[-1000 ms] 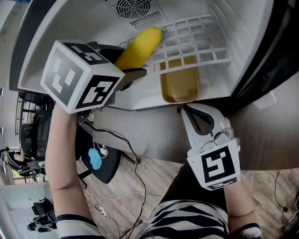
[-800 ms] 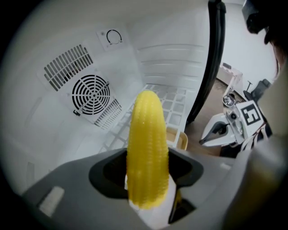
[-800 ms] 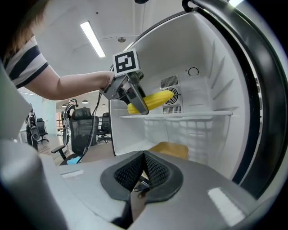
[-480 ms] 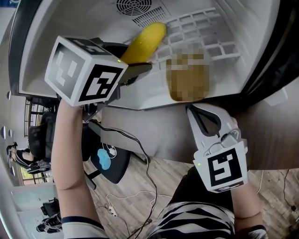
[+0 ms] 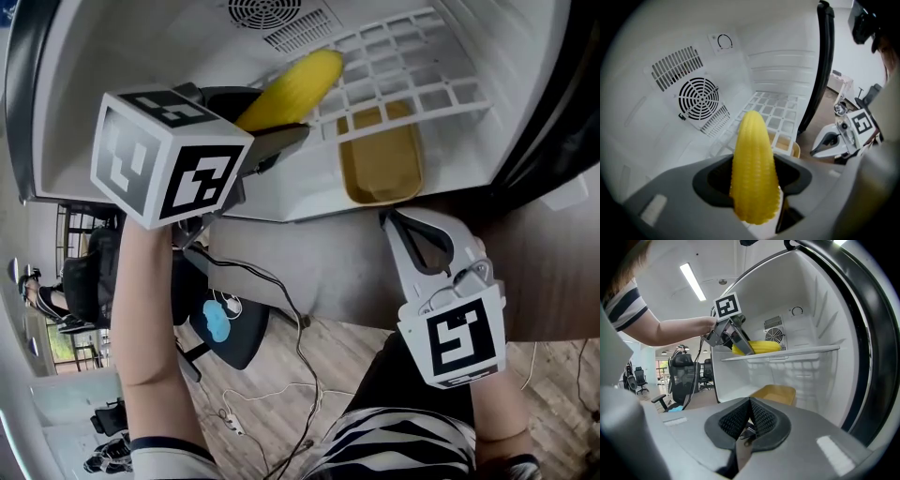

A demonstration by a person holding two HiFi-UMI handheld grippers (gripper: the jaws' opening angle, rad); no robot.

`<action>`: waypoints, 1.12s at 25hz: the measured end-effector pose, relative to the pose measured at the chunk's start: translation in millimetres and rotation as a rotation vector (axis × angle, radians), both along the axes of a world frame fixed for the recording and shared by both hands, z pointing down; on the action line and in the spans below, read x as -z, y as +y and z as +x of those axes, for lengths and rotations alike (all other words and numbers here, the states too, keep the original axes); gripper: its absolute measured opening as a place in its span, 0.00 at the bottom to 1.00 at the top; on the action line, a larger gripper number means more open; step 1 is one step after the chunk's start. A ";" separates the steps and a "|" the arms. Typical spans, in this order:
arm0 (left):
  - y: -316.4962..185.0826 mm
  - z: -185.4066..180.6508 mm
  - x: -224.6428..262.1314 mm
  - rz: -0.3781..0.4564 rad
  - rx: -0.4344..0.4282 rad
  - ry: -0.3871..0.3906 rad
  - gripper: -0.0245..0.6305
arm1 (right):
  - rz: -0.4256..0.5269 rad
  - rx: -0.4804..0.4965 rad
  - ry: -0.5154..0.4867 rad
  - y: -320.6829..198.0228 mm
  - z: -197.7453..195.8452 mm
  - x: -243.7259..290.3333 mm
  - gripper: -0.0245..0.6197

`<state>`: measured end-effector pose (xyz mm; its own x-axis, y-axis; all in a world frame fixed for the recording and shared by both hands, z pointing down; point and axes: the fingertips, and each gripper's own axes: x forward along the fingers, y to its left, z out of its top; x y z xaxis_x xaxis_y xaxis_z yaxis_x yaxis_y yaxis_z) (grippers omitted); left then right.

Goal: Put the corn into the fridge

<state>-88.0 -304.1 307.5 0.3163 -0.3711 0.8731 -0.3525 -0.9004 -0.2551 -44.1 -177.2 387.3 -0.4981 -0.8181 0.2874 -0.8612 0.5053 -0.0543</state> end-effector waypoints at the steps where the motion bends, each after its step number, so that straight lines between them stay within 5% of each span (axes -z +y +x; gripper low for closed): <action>1: -0.2 0.3 -0.1 0.005 -0.002 0.007 0.04 | -0.001 -0.001 0.000 -0.1 0.2 -0.5 0.03; 11: 0.3 -0.3 2.5 0.047 -0.013 0.064 0.04 | -0.008 0.005 0.017 5.6 0.3 2.3 0.03; 28: 0.5 -0.1 17.9 0.300 -0.131 0.057 0.04 | 0.009 -0.006 0.042 -0.6 6.8 26.6 0.03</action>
